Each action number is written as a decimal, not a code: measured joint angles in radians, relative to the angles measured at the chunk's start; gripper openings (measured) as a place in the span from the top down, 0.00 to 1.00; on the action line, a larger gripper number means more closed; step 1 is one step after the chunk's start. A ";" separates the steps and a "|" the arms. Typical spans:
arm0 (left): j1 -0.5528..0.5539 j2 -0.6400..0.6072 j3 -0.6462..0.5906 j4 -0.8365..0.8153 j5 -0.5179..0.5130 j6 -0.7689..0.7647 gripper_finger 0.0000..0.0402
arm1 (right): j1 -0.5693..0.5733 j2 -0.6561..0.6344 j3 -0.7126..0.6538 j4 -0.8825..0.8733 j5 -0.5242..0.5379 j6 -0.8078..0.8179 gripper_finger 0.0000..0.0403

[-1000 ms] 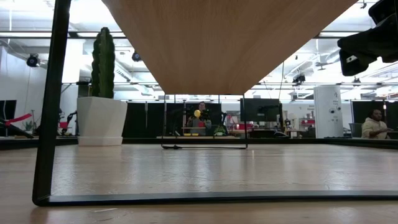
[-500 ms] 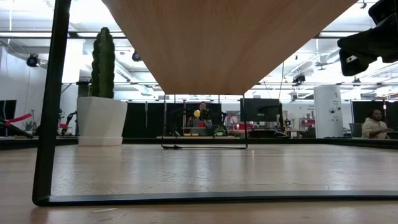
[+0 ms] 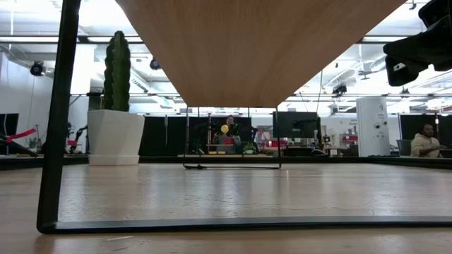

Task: Pick & Place Mini bowls
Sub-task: Stack the white patterned bowl on top of the white patterned bowls on the shelf, then return to Home Position

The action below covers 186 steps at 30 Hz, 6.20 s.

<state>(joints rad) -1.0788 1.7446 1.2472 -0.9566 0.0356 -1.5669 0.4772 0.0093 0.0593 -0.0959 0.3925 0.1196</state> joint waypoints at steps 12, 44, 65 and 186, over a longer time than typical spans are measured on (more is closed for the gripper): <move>0.076 0.007 0.078 -0.190 -0.099 0.200 1.00 | 0.000 0.000 0.000 0.000 0.000 0.000 0.98; 0.288 0.005 0.482 -0.615 -0.437 0.662 1.00 | 0.000 0.001 0.000 0.000 0.000 0.000 0.98; 0.514 0.004 0.610 -0.615 -0.533 1.023 1.00 | 0.000 0.001 0.000 0.000 0.000 0.000 0.98; 0.963 0.053 0.743 -0.338 -0.461 1.888 0.81 | 0.000 0.000 0.000 0.000 0.000 0.000 0.98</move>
<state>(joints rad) -0.1154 1.7974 1.9907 -1.2946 -0.4251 0.3212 0.4771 0.0094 0.0593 -0.0959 0.3927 0.1196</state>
